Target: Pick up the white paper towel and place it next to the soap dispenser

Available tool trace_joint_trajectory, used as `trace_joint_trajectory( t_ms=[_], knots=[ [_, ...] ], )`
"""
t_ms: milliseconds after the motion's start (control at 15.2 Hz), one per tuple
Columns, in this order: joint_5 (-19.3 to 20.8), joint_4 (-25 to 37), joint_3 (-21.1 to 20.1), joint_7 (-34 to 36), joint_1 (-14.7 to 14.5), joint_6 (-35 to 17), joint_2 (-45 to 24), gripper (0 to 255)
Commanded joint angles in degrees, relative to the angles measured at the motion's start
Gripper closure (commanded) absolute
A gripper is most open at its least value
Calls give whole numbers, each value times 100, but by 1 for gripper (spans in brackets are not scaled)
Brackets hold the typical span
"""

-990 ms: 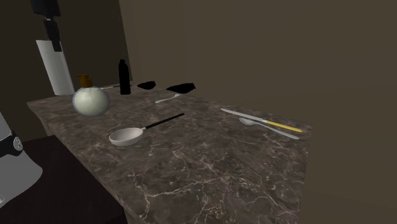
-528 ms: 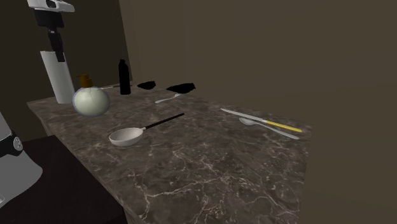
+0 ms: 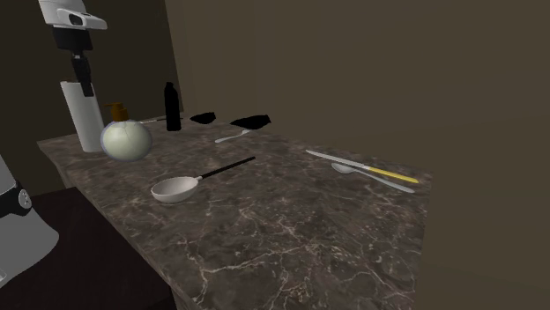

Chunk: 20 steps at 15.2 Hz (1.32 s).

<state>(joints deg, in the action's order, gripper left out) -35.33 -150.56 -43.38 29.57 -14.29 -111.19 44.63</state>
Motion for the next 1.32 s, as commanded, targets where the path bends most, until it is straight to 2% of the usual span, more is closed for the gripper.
trace_joint_trajectory(
  t_ms=[0, 198, 264, 594, 858, 1254],
  knots=[
    [-5, -10, -4, -4, -1, -12, -2, 255],
    [-5, -10, -4, -4, -1, -12, -2, 255],
    [-5, -10, -4, -4, -1, -12, -2, 0],
    [-5, -10, -4, -4, -1, -12, -2, 0],
    [316, 519, 421, 56, 41, 746, 202, 0],
    [316, 519, 421, 57, 40, 745, 202, 0]
  ],
)
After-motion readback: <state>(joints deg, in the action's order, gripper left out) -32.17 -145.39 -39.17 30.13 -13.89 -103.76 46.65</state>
